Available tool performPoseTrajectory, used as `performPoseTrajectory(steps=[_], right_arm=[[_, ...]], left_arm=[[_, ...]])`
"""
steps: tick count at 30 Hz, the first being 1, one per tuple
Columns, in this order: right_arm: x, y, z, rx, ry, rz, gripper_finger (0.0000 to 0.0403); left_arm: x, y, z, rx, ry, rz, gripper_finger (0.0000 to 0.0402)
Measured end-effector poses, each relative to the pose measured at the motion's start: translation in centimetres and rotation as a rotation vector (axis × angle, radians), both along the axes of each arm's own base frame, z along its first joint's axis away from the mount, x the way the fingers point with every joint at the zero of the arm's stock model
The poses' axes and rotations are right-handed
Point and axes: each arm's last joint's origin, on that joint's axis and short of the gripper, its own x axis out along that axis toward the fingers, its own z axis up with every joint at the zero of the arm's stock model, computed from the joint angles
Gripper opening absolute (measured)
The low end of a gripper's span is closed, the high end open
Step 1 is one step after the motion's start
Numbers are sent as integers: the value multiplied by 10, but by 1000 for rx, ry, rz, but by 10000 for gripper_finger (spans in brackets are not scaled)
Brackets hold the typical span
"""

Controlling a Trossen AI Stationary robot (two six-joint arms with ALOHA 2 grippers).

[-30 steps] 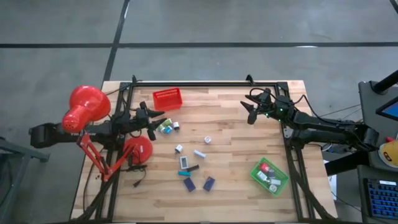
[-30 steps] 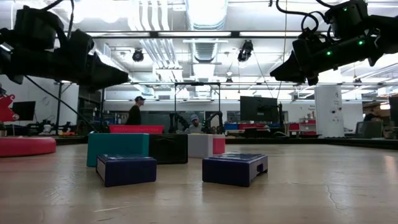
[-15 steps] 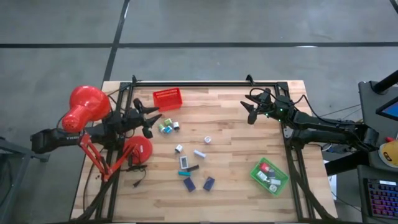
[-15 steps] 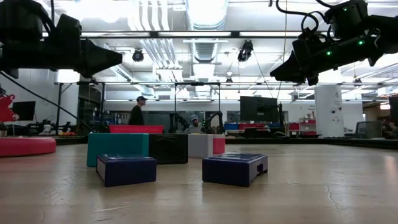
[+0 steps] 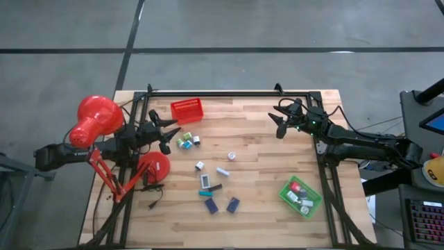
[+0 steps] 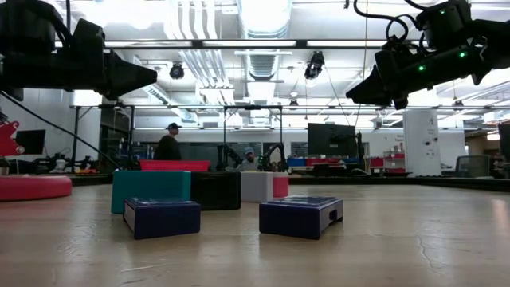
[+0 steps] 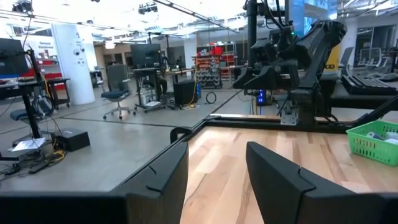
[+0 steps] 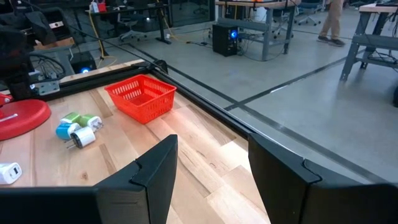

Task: Pick & Place Office items
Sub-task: Put the pink white charger adapter into the green bin

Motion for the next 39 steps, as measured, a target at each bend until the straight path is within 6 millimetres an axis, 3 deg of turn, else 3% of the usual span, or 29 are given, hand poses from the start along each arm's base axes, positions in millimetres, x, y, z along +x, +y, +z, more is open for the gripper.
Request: performPoseTrajectory(steps=[7,17,22,29,34,39], right_arm=[[1,0,5,69,-92,3,189],[20,20,0,-7,-28,323,189],[32,28,-13,26,24,381,189],[55,43,-26,92,-41,469,189],[66,52,-46,113,30,518,189],[73,55,-68,245,88,505,189]], left_arm=[[0,0,0,0,0,0,167],[0,0,0,0,0,1,168],[0,0,0,0,0,1,168],[0,0,0,-1,0,1,168],[0,0,0,-1,0,1,168],[0,0,0,-1,0,1,168]])
